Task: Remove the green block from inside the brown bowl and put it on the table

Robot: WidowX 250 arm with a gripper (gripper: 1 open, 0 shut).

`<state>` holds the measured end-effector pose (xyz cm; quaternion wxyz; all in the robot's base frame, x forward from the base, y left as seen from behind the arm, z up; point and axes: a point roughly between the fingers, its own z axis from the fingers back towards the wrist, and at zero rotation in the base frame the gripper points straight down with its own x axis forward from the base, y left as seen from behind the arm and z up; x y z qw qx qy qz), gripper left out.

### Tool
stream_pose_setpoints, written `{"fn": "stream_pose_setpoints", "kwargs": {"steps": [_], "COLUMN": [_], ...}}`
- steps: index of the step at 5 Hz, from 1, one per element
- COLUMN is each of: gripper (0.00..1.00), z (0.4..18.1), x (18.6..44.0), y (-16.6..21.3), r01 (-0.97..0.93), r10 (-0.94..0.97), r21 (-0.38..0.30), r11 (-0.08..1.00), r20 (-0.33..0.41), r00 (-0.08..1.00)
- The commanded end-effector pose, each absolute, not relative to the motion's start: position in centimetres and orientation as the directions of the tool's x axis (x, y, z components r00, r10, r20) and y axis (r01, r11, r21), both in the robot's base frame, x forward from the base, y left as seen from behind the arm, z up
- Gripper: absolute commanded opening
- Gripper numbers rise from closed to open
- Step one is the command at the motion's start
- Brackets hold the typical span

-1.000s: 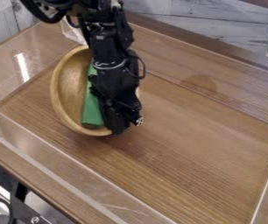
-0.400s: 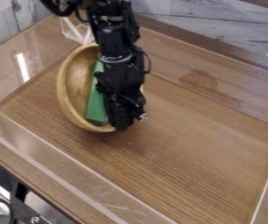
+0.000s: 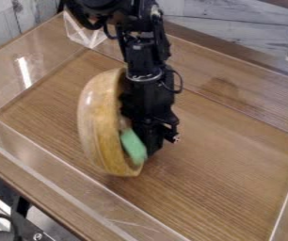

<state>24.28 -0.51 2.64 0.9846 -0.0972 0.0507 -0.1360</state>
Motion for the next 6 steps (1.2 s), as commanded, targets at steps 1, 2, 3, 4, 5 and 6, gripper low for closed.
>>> {"fn": "stream_pose_setpoints", "kwargs": {"steps": [1, 2, 3, 4, 5, 6], "gripper": [0.0, 0.0, 0.0, 0.0, 0.0, 0.0], "z": [2.9, 3.2, 3.5, 4.1, 4.5, 4.2], "x": [24.8, 25.0, 25.3, 25.1, 25.0, 25.1], "y": [0.0, -0.6, -1.0, -1.1, -1.1, -1.4], "r01": [0.275, 0.242, 0.204, 0.231, 0.253, 0.28], "r10": [-0.288, -0.253, -0.214, -0.24, -0.262, -0.288], "r21": [-0.179, -0.174, -0.172, -0.167, -0.163, -0.163], "r11": [0.945, 0.955, 0.964, 0.958, 0.954, 0.946], "r20": [-0.048, -0.044, -0.04, -0.035, -0.033, -0.028], "r00": [0.957, 0.967, 0.976, 0.97, 0.965, 0.957]}}
